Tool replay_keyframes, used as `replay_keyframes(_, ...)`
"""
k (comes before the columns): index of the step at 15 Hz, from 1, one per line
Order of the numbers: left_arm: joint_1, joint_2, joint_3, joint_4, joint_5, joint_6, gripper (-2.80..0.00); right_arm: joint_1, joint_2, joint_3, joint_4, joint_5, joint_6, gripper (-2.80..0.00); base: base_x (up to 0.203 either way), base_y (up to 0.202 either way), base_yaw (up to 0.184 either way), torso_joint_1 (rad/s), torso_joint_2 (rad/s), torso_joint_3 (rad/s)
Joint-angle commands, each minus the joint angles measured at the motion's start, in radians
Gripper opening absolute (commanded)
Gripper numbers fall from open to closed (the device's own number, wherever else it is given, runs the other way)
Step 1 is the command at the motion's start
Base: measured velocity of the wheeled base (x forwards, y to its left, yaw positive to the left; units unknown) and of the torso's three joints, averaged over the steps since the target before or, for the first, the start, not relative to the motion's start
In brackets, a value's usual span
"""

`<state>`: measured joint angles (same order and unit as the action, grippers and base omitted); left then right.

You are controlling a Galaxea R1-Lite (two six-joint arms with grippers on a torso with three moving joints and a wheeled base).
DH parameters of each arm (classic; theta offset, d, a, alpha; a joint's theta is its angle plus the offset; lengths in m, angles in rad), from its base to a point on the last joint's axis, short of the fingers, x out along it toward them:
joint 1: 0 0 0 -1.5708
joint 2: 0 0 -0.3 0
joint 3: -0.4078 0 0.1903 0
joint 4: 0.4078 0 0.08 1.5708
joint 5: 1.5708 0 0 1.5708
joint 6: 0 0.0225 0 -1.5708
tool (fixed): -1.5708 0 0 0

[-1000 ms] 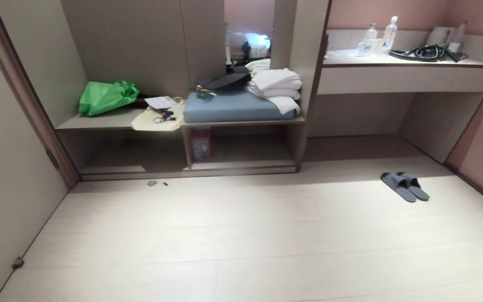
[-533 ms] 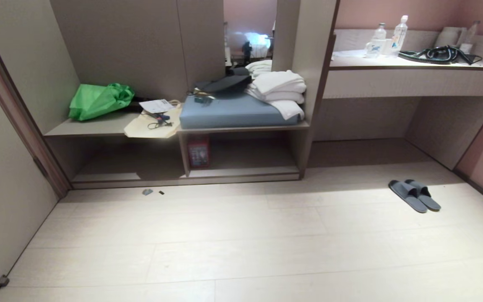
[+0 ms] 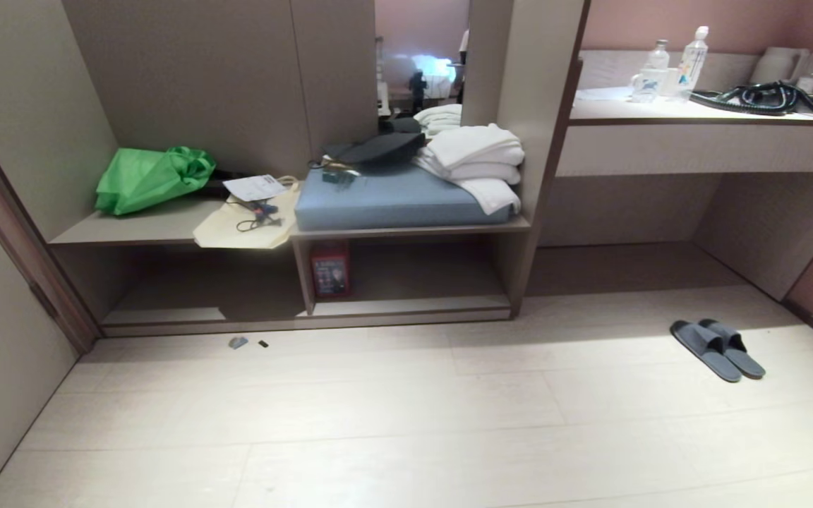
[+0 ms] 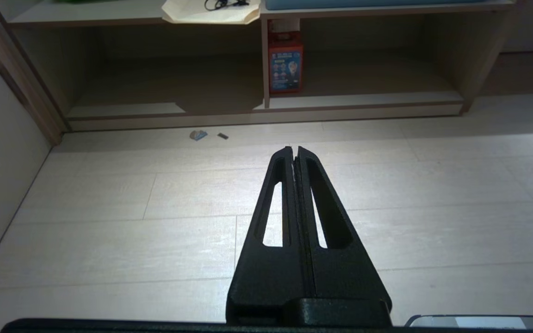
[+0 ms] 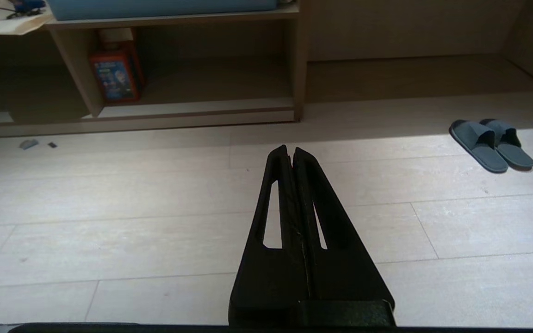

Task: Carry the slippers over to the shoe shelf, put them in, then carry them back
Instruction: Pick up the slippers on the floor

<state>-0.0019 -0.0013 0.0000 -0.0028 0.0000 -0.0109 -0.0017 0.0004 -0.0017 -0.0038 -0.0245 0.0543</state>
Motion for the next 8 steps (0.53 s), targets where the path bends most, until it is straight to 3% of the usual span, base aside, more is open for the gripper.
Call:
replay_keyframes(1,0.0,0.001,0.0,0.0,0.0,0.0,-2.8,0.0,0.0,0.002,-0.001,0.0,-0.001,-2.8,0.194,0.0,0.0,0.005,0.0,0.0)
replay_keyframes(8,0.0,0.001,0.0,0.0,0.0,0.0,-2.8,0.0,0.001,0.0,-0.001,0.0,0.001,-2.8,0.197,0.0,0.0,0.003,0.0,0.003)
